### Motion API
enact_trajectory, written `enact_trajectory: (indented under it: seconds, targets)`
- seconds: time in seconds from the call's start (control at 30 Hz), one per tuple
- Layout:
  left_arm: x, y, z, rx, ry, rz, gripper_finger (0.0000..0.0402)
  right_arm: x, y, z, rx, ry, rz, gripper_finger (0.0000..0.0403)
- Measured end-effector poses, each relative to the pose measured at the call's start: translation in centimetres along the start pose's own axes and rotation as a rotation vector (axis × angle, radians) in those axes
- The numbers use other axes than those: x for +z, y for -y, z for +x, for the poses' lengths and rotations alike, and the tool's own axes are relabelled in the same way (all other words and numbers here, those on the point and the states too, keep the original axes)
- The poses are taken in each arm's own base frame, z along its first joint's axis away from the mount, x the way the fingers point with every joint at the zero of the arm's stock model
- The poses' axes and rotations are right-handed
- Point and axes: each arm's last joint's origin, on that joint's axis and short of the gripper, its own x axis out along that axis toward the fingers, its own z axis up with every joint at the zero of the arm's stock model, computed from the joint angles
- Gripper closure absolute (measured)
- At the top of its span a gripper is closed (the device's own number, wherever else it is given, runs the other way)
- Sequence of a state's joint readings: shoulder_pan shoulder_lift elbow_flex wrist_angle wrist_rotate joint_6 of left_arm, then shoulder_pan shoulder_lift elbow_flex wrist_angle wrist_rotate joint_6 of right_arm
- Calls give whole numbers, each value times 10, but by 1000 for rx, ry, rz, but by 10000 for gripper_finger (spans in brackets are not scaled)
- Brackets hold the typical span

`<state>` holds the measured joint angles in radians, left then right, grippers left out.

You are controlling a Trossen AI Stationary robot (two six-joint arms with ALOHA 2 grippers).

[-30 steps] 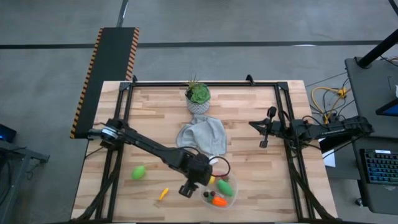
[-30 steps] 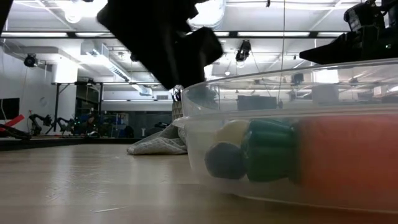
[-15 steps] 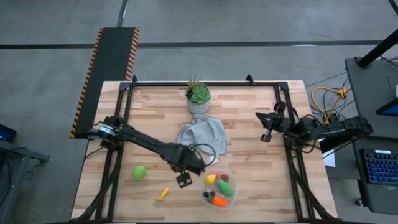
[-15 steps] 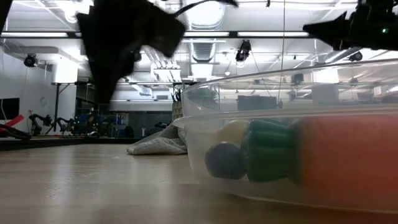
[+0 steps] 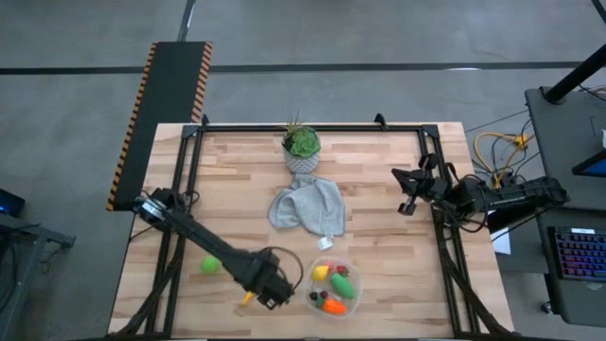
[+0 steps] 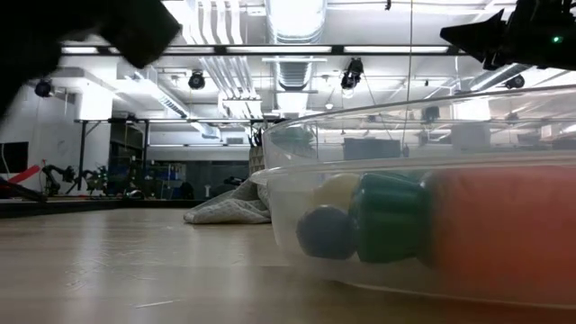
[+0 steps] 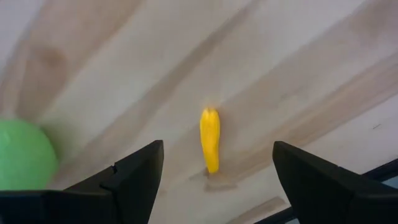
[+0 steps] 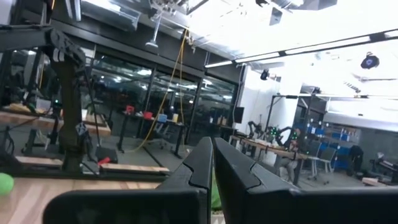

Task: Pick and placing Produce into tupperware
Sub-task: Put the yellow corn into the transparent bin

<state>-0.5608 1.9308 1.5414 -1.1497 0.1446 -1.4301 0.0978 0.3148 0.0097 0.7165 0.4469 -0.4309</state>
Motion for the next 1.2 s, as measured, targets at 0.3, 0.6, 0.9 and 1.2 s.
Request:
enact_trajectory:
  seconds: [0.3, 0.6, 0.9, 1.2]
  targets:
    - [-20, 7, 33, -36, -1, -62, 117, 4, 2, 0, -17, 36, -5, 394]
    - [-19, 3, 52, -73, -40, -84, 117, 5, 2, 0, -24, 49, -52, 394]
    - [-19, -7, 66, -49, -70, -74, 124, 5, 2, 0, -24, 48, -52, 394]
    - [-20, -8, 68, -45, -83, -27, 224, 5, 2, 0, -24, 48, -49, 394]
